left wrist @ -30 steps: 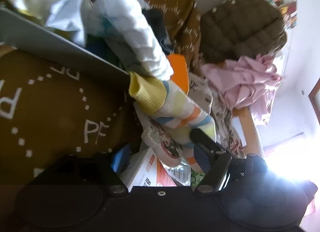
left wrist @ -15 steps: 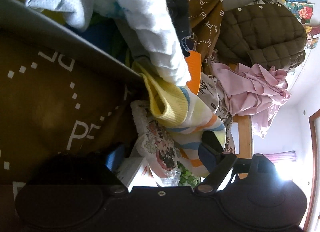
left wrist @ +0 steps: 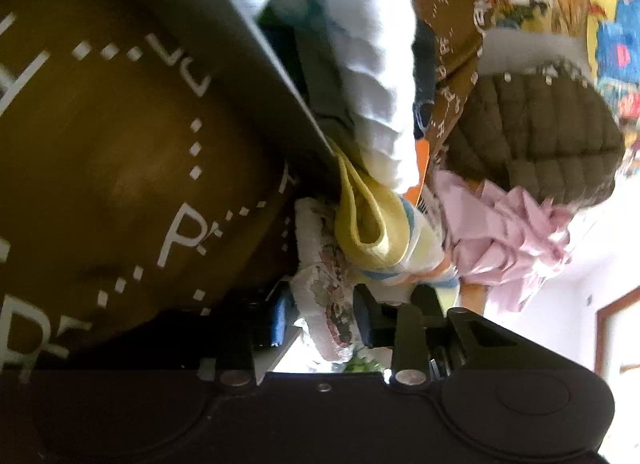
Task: Organize soft objects
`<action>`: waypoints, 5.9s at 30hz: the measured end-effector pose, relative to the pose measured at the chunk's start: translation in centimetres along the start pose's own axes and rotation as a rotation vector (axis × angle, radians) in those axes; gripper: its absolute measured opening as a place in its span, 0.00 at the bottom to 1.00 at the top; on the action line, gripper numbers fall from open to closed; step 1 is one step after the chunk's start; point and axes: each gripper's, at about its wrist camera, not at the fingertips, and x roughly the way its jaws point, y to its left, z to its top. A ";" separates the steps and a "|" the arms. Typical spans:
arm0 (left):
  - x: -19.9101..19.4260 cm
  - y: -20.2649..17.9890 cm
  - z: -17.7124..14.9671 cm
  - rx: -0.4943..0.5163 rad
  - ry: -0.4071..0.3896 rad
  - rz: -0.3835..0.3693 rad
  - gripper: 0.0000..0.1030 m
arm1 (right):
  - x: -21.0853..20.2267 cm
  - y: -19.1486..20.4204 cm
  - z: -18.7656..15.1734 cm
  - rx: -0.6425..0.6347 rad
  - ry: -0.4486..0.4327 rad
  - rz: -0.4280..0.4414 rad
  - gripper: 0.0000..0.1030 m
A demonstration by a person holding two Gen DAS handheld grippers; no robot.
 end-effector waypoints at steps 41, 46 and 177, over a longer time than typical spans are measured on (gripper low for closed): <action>-10.0 -8.6 -5.5 0.315 -0.216 0.123 0.12 | -4.0 1.3 4.9 -0.033 -0.300 0.041 0.08; -10.7 -11.3 -3.6 0.397 -0.369 0.128 0.12 | -1.8 2.2 6.7 -0.078 -0.341 0.052 0.08; -22.0 -7.4 -27.1 0.868 -0.766 0.593 0.99 | -20.4 7.5 -4.7 -0.030 -0.107 -0.055 1.00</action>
